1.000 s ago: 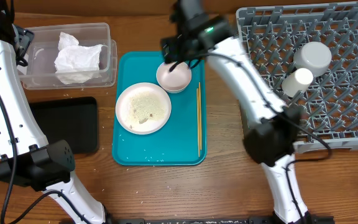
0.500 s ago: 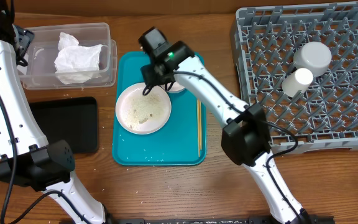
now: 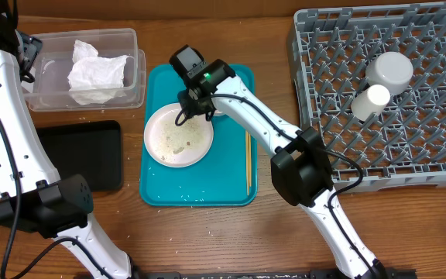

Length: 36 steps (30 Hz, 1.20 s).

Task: Sort waste into correct bins and load items into the dishwasher
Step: 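Reach the right gripper down to the pink saucer on the tray, then lift the pink saucer and set it upright in the rack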

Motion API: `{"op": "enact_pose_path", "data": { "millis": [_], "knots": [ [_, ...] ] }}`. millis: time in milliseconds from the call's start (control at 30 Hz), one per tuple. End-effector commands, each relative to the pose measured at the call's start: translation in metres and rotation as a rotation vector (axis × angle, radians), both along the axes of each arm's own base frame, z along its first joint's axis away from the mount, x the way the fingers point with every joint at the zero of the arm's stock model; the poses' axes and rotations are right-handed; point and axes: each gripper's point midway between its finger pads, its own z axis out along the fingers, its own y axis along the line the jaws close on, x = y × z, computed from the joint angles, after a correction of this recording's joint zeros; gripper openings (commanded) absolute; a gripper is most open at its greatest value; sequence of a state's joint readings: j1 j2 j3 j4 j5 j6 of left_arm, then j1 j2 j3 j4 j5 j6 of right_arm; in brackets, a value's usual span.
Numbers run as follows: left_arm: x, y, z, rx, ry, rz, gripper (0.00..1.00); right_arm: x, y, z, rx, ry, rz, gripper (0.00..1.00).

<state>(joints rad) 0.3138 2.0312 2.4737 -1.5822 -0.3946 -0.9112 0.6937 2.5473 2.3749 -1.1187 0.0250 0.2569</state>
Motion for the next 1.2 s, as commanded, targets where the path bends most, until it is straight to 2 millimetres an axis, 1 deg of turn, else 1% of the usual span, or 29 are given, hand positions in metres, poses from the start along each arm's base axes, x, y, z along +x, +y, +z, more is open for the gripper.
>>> {"op": "enact_pose_path", "data": {
  "millis": [0,33,100,233,333,433,500,600,667,733,800,833,867,900,933,1033,1100,1133,1167],
  "knots": [
    [0.001,0.001,-0.003,0.011,0.01,0.009,1.0,0.006,-0.006,-0.001,-0.021,-0.023,-0.012,0.52],
    [0.002,0.001,-0.003,0.011,0.009,0.009,1.0,0.007,-0.007,-0.001,-0.03,-0.03,-0.017,0.51],
    [0.002,0.001,-0.003,0.011,0.009,0.009,1.0,0.009,-0.007,0.001,-0.031,-0.037,-0.019,0.44],
    [0.001,0.001,-0.003,0.011,0.01,0.01,1.0,0.009,-0.007,0.004,-0.03,-0.038,-0.019,0.24],
    [0.001,0.001,-0.003,0.011,0.01,0.009,1.0,0.007,-0.009,0.004,-0.039,-0.029,-0.018,0.13],
    [0.002,0.001,-0.003,0.011,0.009,0.009,1.0,0.006,-0.01,0.006,-0.042,-0.029,-0.019,0.08],
    [0.002,0.001,-0.003,0.011,0.009,0.009,1.0,0.008,-0.01,0.014,-0.035,-0.038,-0.021,0.07],
    [0.001,0.001,-0.003,0.011,0.01,0.01,1.0,0.017,-0.011,0.038,-0.004,-0.074,-0.034,0.07],
    [0.002,0.001,-0.003,0.011,0.009,0.01,1.0,0.026,-0.015,0.061,0.023,-0.109,-0.051,0.04],
    [0.001,0.001,-0.003,0.011,0.01,0.01,1.0,0.036,-0.024,0.089,0.056,-0.149,-0.076,0.04],
    [0.001,0.001,-0.003,0.011,0.01,0.01,1.0,0.046,-0.039,0.121,0.09,-0.188,-0.12,0.04],
    [0.002,0.001,-0.003,0.011,0.009,0.009,1.0,0.051,-0.052,0.139,0.109,-0.203,-0.161,0.04],
    [0.002,0.001,-0.003,0.011,0.009,0.009,1.0,0.053,-0.061,0.15,0.121,-0.21,-0.19,0.04],
    [0.001,0.001,-0.003,0.011,0.01,0.009,1.0,0.057,-0.078,0.168,0.138,-0.22,-0.24,0.04],
    [0.001,0.001,-0.003,0.011,0.01,0.009,1.0,0.058,-0.093,0.18,0.148,-0.226,-0.28,0.04],
    [0.002,0.001,-0.003,0.011,0.009,0.009,1.0,0.062,-0.153,0.221,0.181,-0.251,-0.426,0.04],
    [0.001,0.001,-0.003,0.011,0.01,0.009,1.0,0.063,-0.192,0.242,0.203,-0.267,-0.506,0.04],
    [0.002,0.001,-0.003,0.011,0.009,0.009,1.0,0.062,-0.214,0.252,0.214,-0.272,-0.548,0.04],
    [0.002,0.001,-0.003,0.011,0.009,0.009,1.0,0.06,-0.234,0.26,0.224,-0.272,-0.581,0.04]
  ]
}}
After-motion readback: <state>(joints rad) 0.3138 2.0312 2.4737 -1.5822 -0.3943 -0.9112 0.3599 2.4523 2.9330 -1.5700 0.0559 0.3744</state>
